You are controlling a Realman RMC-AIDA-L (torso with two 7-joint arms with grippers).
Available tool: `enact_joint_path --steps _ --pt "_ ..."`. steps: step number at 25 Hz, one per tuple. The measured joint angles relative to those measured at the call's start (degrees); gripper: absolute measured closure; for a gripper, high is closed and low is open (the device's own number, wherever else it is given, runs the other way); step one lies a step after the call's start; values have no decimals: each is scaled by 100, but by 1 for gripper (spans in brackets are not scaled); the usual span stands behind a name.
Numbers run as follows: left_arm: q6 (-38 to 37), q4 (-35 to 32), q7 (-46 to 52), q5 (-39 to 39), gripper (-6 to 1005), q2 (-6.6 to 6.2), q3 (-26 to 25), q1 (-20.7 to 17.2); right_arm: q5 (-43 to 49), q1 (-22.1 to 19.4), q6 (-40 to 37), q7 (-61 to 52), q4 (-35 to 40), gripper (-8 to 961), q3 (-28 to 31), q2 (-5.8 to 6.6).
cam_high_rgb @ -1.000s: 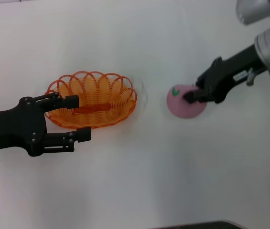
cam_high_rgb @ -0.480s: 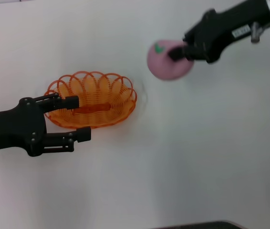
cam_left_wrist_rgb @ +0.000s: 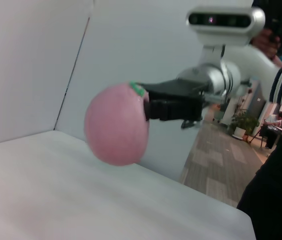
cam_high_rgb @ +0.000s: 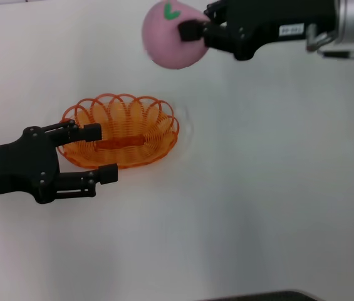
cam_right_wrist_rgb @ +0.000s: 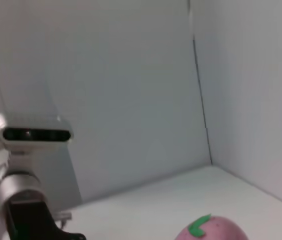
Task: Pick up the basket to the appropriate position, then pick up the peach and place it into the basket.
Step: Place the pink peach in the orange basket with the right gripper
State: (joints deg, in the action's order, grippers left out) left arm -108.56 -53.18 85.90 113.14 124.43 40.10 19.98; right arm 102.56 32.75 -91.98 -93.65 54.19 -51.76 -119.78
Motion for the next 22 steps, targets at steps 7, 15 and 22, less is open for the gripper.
enact_joint_path --steps 7,15,22 --pt "12 0 -10 -16 120 -2 -29 12 -660 290 679 2325 -2626 907 -67 -44" --pt "-15 0 -36 -24 120 -7 -76 -3 -796 846 1857 3840 -4562 907 -87 -119" --pt "-28 -1 -39 -35 119 -7 -82 -26 -858 1006 2128 4277 -5019 906 -79 -125"
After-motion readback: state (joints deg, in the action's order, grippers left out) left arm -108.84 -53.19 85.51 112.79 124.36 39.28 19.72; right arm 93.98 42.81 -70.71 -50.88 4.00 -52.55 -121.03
